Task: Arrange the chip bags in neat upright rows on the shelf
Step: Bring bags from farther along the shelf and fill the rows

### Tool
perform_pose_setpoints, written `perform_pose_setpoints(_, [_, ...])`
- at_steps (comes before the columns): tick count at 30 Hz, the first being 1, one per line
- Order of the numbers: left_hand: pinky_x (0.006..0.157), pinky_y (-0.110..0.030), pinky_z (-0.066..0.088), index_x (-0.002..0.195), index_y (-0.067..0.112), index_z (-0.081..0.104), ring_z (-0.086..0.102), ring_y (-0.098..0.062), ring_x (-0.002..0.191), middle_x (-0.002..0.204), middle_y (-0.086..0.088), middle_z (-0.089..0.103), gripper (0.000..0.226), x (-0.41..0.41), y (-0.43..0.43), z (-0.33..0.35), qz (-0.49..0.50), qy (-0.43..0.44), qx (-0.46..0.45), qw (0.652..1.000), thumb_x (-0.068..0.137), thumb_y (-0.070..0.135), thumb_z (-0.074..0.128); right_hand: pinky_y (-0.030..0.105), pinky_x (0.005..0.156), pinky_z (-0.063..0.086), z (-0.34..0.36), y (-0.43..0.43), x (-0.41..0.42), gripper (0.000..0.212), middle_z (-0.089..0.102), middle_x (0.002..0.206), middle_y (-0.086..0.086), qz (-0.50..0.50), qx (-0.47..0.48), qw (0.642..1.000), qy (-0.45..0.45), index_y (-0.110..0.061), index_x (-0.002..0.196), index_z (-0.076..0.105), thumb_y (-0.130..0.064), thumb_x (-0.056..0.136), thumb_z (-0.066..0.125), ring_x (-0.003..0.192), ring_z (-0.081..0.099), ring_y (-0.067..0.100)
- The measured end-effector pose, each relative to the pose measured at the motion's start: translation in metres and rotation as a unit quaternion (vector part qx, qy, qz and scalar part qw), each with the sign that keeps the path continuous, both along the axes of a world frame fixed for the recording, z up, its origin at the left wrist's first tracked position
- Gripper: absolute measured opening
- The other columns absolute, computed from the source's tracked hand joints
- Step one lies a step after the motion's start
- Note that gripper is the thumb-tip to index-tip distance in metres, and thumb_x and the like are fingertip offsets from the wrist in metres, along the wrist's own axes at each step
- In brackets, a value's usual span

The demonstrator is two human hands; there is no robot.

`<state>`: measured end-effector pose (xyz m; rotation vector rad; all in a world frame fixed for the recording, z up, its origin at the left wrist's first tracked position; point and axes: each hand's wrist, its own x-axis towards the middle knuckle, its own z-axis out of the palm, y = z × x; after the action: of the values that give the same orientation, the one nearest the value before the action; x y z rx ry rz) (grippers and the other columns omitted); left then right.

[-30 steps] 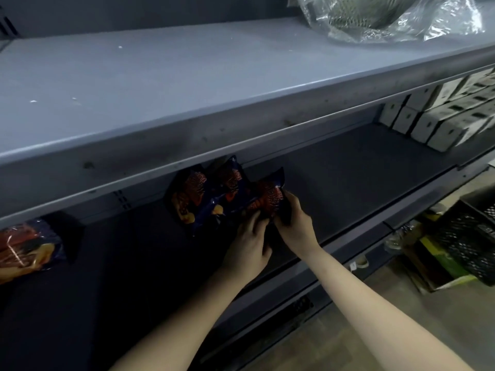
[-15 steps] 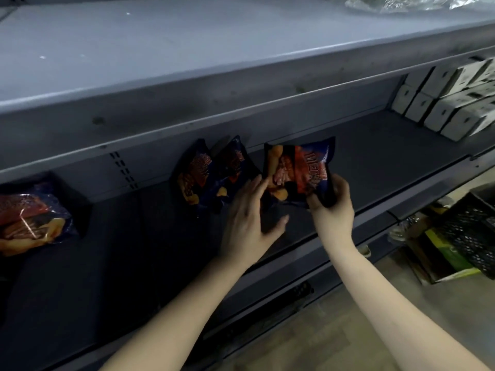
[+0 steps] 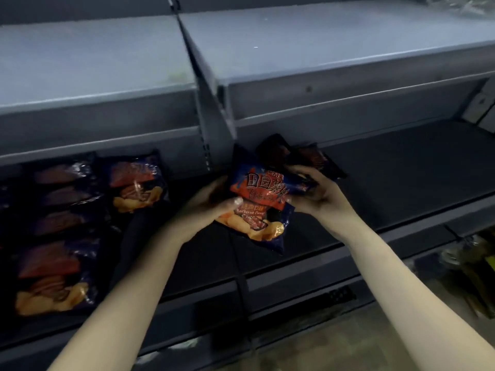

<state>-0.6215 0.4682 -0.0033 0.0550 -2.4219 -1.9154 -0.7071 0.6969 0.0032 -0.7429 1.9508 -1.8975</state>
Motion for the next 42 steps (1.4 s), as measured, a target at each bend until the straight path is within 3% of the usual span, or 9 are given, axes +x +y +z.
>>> perform_pose_setpoints(5, [0.07, -0.012, 0.05, 0.102, 0.037, 0.064, 0.066, -0.002, 0.093, 0.098, 0.018, 0.071, 0.037, 0.049, -0.038, -0.012, 0.055, 0.011, 0.117, 0.992, 0.07, 0.02, 0.075, 0.028, 0.073, 0.056, -0.007, -0.068, 0.029, 0.043, 0.07, 0.097, -0.011, 0.023, -0.082, 0.995, -0.056, -0.031, 0.119, 0.052, -0.008, 0.085, 0.064, 0.095, 0.067, 0.011])
perform_pose_setpoints(7, [0.073, -0.018, 0.052, 0.107, 0.031, 0.063, 0.066, -0.011, 0.099, 0.104, 0.009, 0.071, 0.041, 0.066, -0.053, -0.015, 0.118, 0.036, 0.152, 0.981, 0.071, 0.019, 0.077, 0.022, 0.071, 0.054, -0.01, -0.09, 0.042, 0.043, 0.067, 0.09, -0.017, 0.041, -0.104, 0.99, -0.088, -0.031, 0.12, 0.051, -0.017, 0.082, 0.066, 0.092, 0.066, 0.005])
perform_pose_setpoints(12, [0.084, -0.032, 0.053, 0.105, 0.03, 0.065, 0.066, -0.017, 0.101, 0.105, 0.004, 0.071, 0.043, 0.102, -0.08, -0.021, 0.227, 0.081, 0.166, 0.956, 0.065, 0.031, 0.08, 0.028, 0.094, 0.049, -0.016, -0.132, 0.075, 0.064, 0.061, 0.125, -0.009, 0.174, -0.014, 0.982, -0.07, -0.041, 0.127, 0.045, -0.043, 0.071, 0.077, 0.118, 0.056, 0.01])
perform_pose_setpoints(17, [0.079, -0.022, 0.051, 0.104, 0.031, 0.063, 0.065, -0.013, 0.102, 0.101, 0.008, 0.071, 0.037, 0.134, -0.095, -0.04, 0.266, 0.085, 0.117, 0.953, 0.069, 0.029, 0.074, 0.032, 0.091, 0.051, -0.044, -0.175, 0.111, 0.059, 0.067, 0.114, -0.004, 0.159, 0.036, 0.986, -0.045, -0.022, 0.128, 0.05, -0.022, 0.075, 0.077, 0.107, 0.063, 0.011])
perform_pose_setpoints(22, [0.075, 0.0, 0.038, 0.107, 0.035, 0.056, 0.056, 0.016, 0.09, 0.09, 0.028, 0.066, 0.035, 0.152, -0.105, -0.054, 0.288, 0.068, -0.016, 0.955, 0.08, 0.02, 0.072, 0.021, 0.076, 0.053, -0.075, -0.191, 0.119, 0.044, 0.07, 0.104, -0.003, 0.123, 0.047, 0.99, -0.05, -0.023, 0.114, 0.058, -0.012, 0.075, 0.076, 0.097, 0.067, 0.009])
perform_pose_setpoints(27, [0.104, -0.004, 0.015, 0.148, 0.028, 0.006, 0.02, 0.004, 0.133, 0.144, 0.018, 0.021, 0.088, 0.157, -0.095, -0.071, 0.32, 0.04, -0.193, 0.926, 0.084, 0.032, 0.066, 0.019, 0.077, 0.052, -0.086, -0.207, 0.102, 0.046, 0.071, 0.102, -0.007, 0.098, 0.071, 0.992, -0.034, -0.031, 0.11, 0.059, -0.02, 0.07, 0.08, 0.096, 0.067, 0.009])
perform_pose_setpoints(33, [0.112, -0.018, -0.009, 0.142, 0.027, -0.02, -0.017, -0.006, 0.141, 0.151, 0.009, -0.022, 0.077, 0.159, -0.079, -0.107, 0.206, 0.048, -0.441, 0.872, 0.097, 0.035, 0.041, 0.028, 0.084, 0.049, -0.095, -0.23, 0.079, 0.057, 0.065, 0.11, -0.006, 0.056, 0.143, 0.988, 0.017, -0.023, 0.121, 0.051, -0.029, 0.072, 0.079, 0.104, 0.062, 0.014])
perform_pose_setpoints(38, [0.107, -0.019, -0.016, 0.15, 0.015, 0.007, -0.002, -0.015, 0.145, 0.158, -0.002, 0.001, 0.061, 0.154, -0.082, -0.122, 0.196, 0.006, -0.501, 0.843, 0.099, 0.044, 0.025, 0.011, 0.076, 0.041, -0.091, -0.252, 0.074, 0.089, 0.054, 0.116, -0.012, 0.008, 0.16, 0.986, 0.035, -0.027, 0.143, 0.027, -0.029, 0.071, 0.079, 0.106, 0.052, 0.008])
perform_pose_setpoints(42, [0.108, -0.025, -0.014, 0.149, 0.014, 0.015, 0.006, -0.018, 0.145, 0.157, -0.005, 0.012, 0.06, 0.149, -0.08, -0.125, 0.194, -0.009, -0.509, 0.839, 0.098, 0.044, 0.026, -0.004, 0.056, 0.036, -0.091, -0.263, 0.079, 0.097, 0.054, 0.099, -0.018, -0.014, 0.144, 0.989, 0.031, -0.034, 0.147, 0.015, -0.025, 0.072, 0.076, 0.081, 0.05, -0.006])
